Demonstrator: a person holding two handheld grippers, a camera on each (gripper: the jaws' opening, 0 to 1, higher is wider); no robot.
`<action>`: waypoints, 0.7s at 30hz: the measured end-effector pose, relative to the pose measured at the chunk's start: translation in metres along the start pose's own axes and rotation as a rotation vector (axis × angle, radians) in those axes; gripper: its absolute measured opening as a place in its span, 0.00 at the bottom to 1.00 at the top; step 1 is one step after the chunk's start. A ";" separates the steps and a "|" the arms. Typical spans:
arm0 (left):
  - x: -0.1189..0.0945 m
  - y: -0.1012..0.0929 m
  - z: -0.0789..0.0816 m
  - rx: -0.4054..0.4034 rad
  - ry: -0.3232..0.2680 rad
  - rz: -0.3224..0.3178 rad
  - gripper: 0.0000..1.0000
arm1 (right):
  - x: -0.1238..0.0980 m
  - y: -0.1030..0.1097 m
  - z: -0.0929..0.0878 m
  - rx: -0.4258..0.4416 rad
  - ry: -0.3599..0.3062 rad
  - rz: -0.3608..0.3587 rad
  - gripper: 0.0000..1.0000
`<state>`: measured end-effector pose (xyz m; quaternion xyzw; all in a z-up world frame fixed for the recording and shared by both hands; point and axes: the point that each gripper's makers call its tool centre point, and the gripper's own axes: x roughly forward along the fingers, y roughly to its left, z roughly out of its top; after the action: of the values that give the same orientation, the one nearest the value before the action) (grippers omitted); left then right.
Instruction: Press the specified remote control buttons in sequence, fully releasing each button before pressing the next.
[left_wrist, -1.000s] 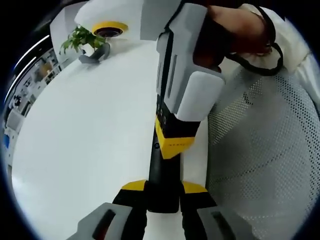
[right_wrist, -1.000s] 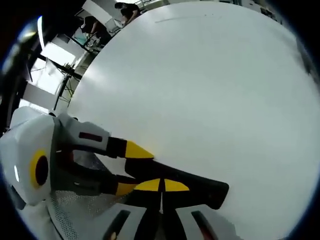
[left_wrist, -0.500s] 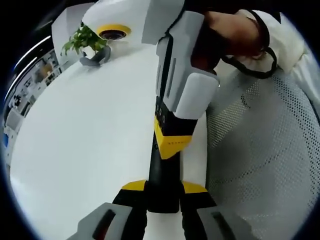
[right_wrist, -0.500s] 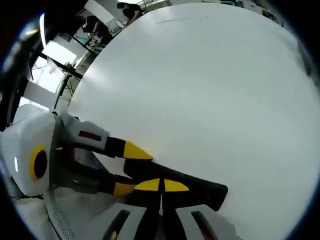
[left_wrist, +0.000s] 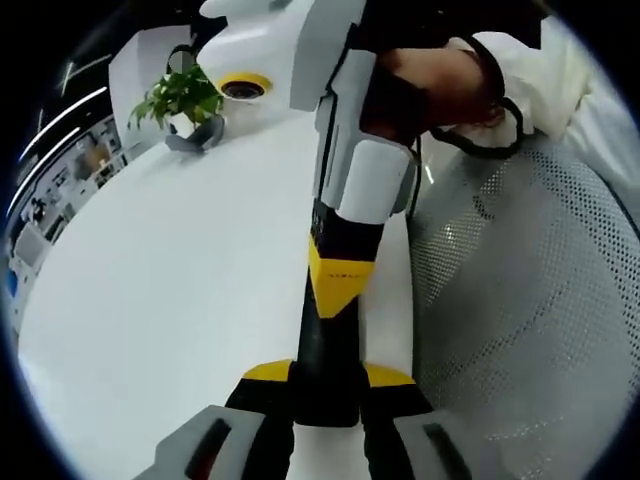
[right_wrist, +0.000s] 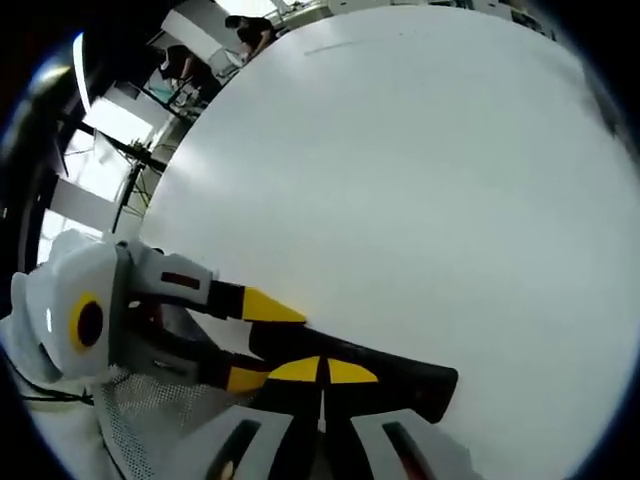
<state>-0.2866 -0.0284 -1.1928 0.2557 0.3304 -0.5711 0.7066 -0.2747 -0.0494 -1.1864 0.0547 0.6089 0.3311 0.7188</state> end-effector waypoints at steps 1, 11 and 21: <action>0.000 0.000 0.000 -0.004 -0.004 0.001 0.24 | -0.001 0.001 -0.001 0.006 -0.005 0.004 0.00; 0.000 -0.001 0.001 -0.004 -0.003 0.005 0.24 | -0.004 0.017 0.003 -0.011 -0.037 0.052 0.00; 0.000 -0.001 0.002 -0.004 -0.007 0.005 0.24 | 0.005 0.017 -0.003 -0.048 0.004 0.032 0.00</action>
<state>-0.2870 -0.0298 -1.1919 0.2528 0.3285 -0.5697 0.7096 -0.2841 -0.0350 -1.1830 0.0464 0.6011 0.3573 0.7134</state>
